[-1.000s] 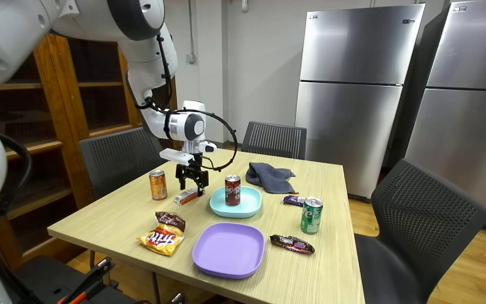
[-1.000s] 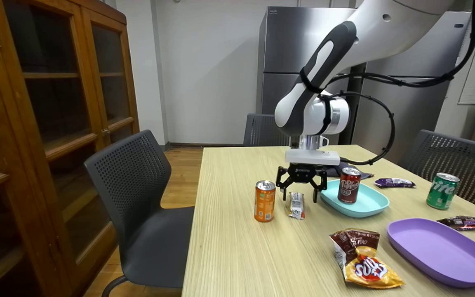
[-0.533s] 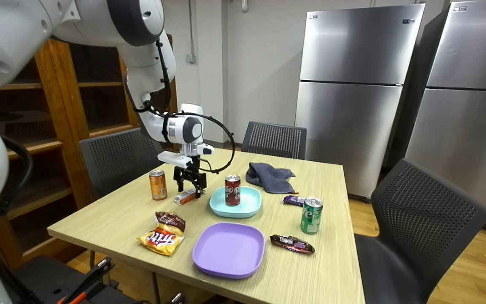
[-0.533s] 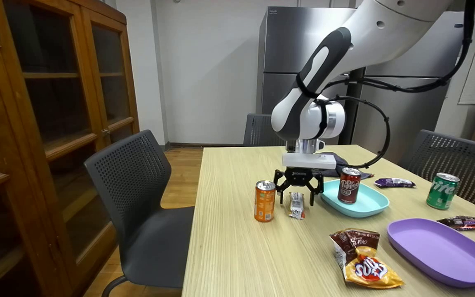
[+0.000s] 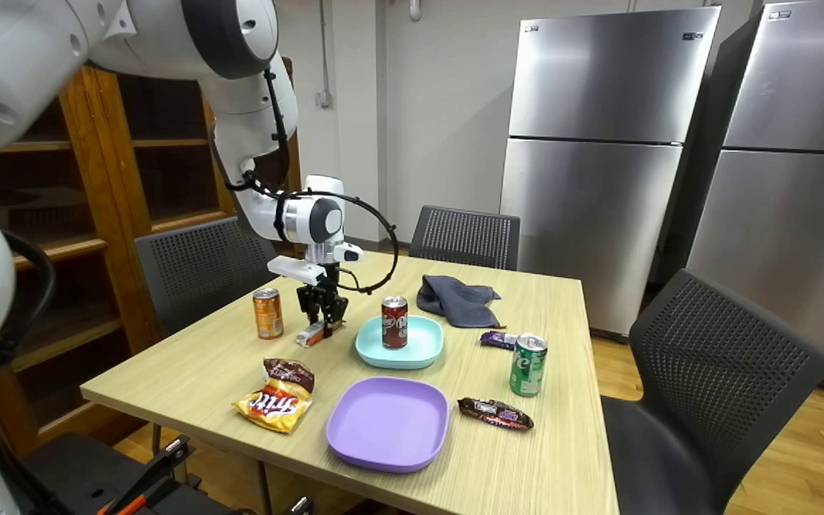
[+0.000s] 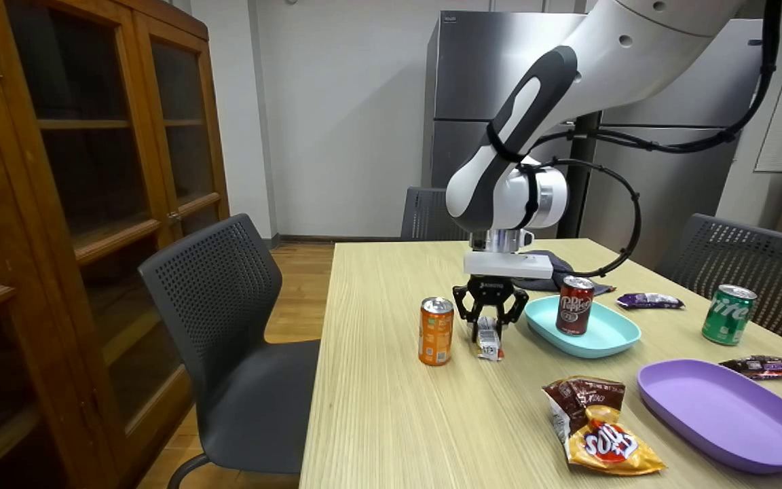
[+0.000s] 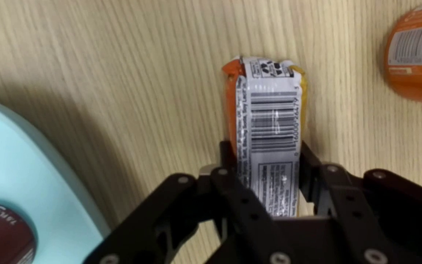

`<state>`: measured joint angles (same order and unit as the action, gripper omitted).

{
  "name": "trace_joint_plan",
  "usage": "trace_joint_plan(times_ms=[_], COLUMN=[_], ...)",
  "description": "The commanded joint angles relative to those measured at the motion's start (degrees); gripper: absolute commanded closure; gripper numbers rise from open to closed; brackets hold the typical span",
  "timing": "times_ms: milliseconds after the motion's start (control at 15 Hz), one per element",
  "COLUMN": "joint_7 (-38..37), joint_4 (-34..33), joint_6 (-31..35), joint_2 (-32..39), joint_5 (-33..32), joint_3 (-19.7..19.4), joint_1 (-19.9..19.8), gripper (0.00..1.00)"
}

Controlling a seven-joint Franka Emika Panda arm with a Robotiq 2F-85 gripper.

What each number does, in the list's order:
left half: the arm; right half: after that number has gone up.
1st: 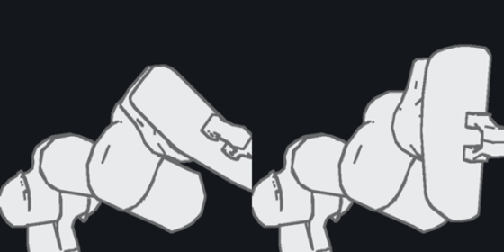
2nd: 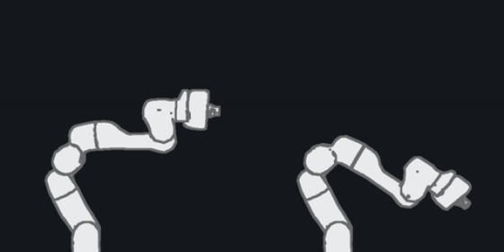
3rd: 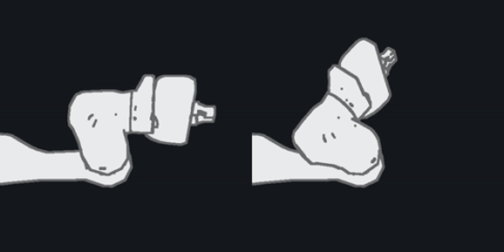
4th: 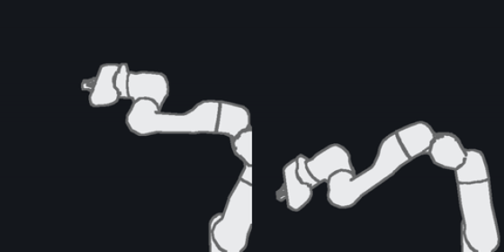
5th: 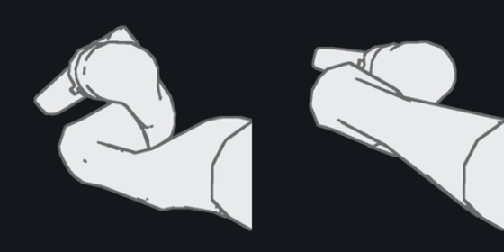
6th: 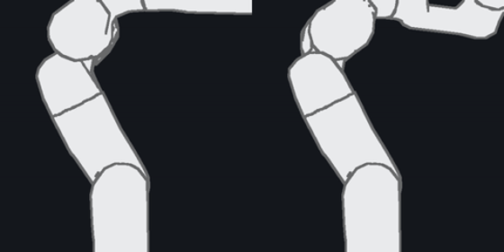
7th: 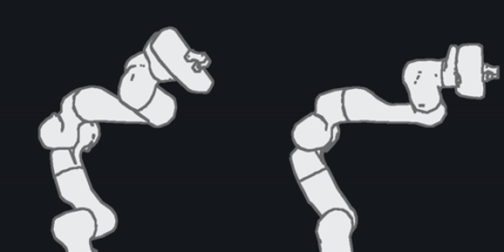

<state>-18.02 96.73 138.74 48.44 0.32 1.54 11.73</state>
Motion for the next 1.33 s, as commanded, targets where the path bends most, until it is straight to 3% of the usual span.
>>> trace_joint_plan(times_ms=[0,400,1267], joint_7=[1.7,2.8,4.0], joint_4=[0.2,3.7,20.1], joint_6=[0.5,-1.5,1.7], joint_2=[-0.4,-5.4,-19.8], joint_5=[-0.1,-0.8,-4.2], joint_3=[-0.3,-0.6,-1.2], joint_1=[0.1,0.1,0.4], gripper=[0.83,0.83,0.83])
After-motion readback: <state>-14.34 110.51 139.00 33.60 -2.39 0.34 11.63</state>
